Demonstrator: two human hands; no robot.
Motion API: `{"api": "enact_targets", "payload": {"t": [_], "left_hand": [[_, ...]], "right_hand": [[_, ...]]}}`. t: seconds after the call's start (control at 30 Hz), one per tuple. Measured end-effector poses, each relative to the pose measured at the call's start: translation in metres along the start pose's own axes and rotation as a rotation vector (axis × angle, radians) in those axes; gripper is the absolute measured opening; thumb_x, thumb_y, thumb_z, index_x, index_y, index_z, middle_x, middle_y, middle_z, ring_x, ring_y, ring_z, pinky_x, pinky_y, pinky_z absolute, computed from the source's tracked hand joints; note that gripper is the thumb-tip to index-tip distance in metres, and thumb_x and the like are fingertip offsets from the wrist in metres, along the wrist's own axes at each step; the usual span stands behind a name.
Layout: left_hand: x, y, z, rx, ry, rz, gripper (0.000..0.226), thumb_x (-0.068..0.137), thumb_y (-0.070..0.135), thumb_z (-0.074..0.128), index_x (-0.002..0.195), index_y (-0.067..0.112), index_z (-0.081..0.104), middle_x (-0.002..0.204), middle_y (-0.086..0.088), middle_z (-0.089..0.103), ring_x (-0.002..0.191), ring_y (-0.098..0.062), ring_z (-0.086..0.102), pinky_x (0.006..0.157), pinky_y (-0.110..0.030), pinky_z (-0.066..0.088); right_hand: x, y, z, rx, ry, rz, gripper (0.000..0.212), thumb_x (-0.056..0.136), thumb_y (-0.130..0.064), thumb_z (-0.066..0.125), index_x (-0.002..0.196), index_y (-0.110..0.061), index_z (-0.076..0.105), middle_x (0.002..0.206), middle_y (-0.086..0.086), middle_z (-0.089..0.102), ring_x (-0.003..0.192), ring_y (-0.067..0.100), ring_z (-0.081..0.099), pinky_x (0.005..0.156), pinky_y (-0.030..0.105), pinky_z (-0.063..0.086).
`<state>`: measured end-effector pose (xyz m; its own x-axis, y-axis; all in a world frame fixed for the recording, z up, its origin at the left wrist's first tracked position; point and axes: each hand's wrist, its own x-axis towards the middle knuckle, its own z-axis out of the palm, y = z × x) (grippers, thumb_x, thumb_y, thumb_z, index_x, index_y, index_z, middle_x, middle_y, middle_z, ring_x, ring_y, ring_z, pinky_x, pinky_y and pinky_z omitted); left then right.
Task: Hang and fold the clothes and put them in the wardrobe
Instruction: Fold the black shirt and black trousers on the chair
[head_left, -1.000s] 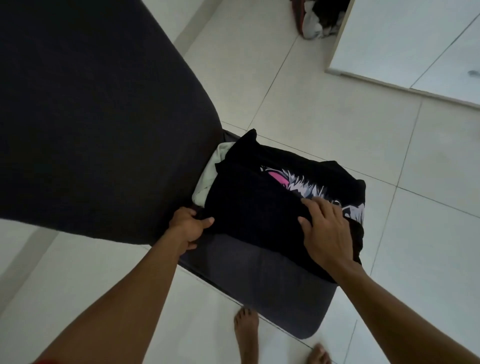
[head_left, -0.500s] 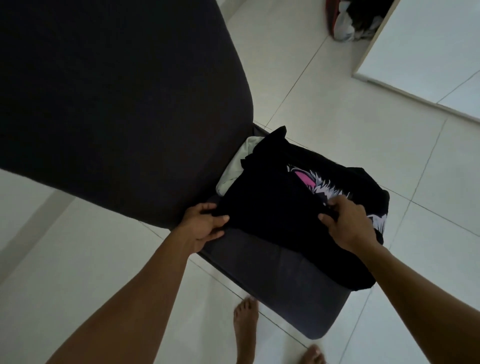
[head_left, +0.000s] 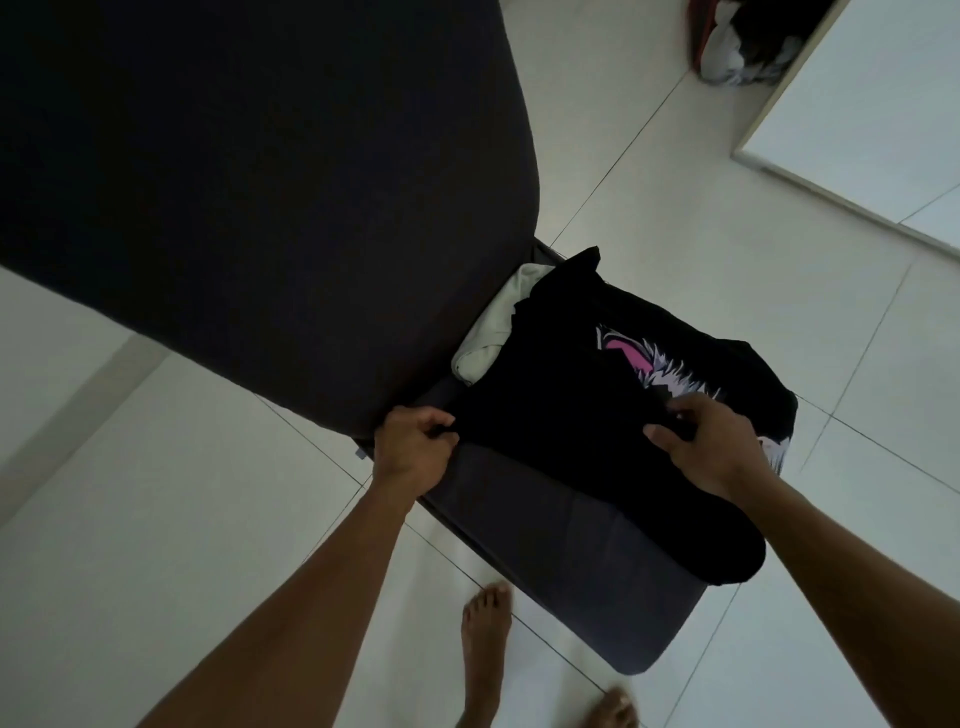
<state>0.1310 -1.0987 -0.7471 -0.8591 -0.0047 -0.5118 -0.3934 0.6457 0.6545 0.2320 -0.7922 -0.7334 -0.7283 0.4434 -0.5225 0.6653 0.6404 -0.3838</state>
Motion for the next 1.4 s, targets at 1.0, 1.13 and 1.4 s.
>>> {"api": "enact_targets", "payload": {"t": [1.0,1.13,1.4], "left_hand": [[0.019,0.010,0.010,-0.101,-0.060,-0.329,0.036,0.093,0.025,0.068,0.123,0.012,0.053,0.123,-0.008,0.058,0.109,-0.030,0.062,0.071,-0.040,0.059],[0.008,0.013,0.025,-0.210,-0.099,-0.435,0.058,0.096,0.024,0.065,0.146,0.017,0.037,0.129,-0.009,0.057,0.102,-0.028,0.064,0.076,-0.044,0.057],[0.007,0.017,0.044,-0.297,0.103,-0.403,0.041,0.097,0.010,0.060,0.136,0.015,0.048,0.128,-0.015,0.059,0.100,-0.029,0.065,0.068,-0.038,0.055]], "right_hand": [[-0.022,0.052,-0.018,0.033,0.261,0.020,0.024,0.086,-0.039,0.073,0.089,-0.026,0.053,0.094,-0.001,0.060,0.082,0.020,0.057,0.073,0.039,0.053],[-0.072,0.073,0.009,0.169,0.234,0.303,0.032,0.081,-0.047,0.076,0.078,-0.025,0.053,0.083,-0.002,0.064,0.076,0.021,0.061,0.069,0.040,0.057],[-0.123,0.067,0.084,0.930,0.243,0.808,0.030,0.085,-0.039,0.077,0.075,-0.013,0.066,0.067,0.011,0.072,0.069,0.029,0.072,0.075,0.050,0.061]]}}
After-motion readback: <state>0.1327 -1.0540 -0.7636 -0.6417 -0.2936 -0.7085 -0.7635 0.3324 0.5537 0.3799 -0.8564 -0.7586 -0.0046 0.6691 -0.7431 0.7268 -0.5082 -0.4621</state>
